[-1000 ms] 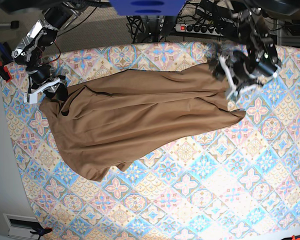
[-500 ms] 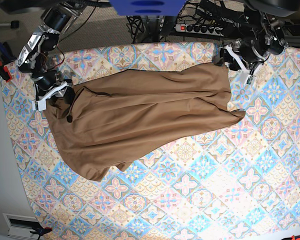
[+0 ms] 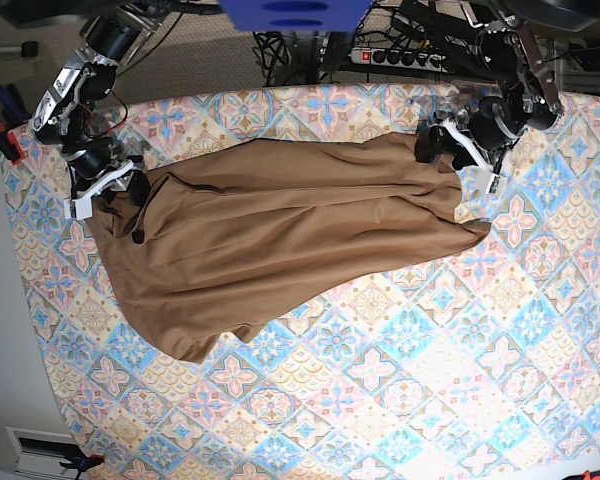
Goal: Layout the t-shirt on the table in an organized manner, then fold the t-shirt properly
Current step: 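Regrasp the shirt edge with the left gripper beside the right gripper's hold, then pull the shirt edge with both grippers toward the robot base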
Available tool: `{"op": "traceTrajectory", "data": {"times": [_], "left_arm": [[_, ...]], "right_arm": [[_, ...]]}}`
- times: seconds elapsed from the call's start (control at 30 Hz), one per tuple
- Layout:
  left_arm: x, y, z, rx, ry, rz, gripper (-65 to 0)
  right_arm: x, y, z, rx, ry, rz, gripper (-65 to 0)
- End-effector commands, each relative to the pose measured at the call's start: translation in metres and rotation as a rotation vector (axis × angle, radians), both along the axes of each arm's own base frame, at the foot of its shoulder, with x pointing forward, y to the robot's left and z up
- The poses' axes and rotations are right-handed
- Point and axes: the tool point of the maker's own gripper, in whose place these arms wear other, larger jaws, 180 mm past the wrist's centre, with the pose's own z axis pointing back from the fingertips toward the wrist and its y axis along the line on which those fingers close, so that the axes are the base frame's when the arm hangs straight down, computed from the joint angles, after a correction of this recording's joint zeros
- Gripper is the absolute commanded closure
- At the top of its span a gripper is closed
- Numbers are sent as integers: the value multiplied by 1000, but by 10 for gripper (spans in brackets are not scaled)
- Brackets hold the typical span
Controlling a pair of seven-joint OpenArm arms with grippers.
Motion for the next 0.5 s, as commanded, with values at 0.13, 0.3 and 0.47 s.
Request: {"op": "traceTrajectory", "data": {"times": [0.13, 0.3, 0.47], "left_arm": [[1, -2, -10, 29, 30, -35, -368], [-9, -31, -24, 63, 82, -155, -239], [-15, -41, -32, 75, 107, -173, 0]], "right_arm": [[-2, -5, 0, -28, 19, 13, -328], [-2, -5, 0, -28, 19, 13, -251], [-2, -5, 0, -28, 21, 15, -28]]}}
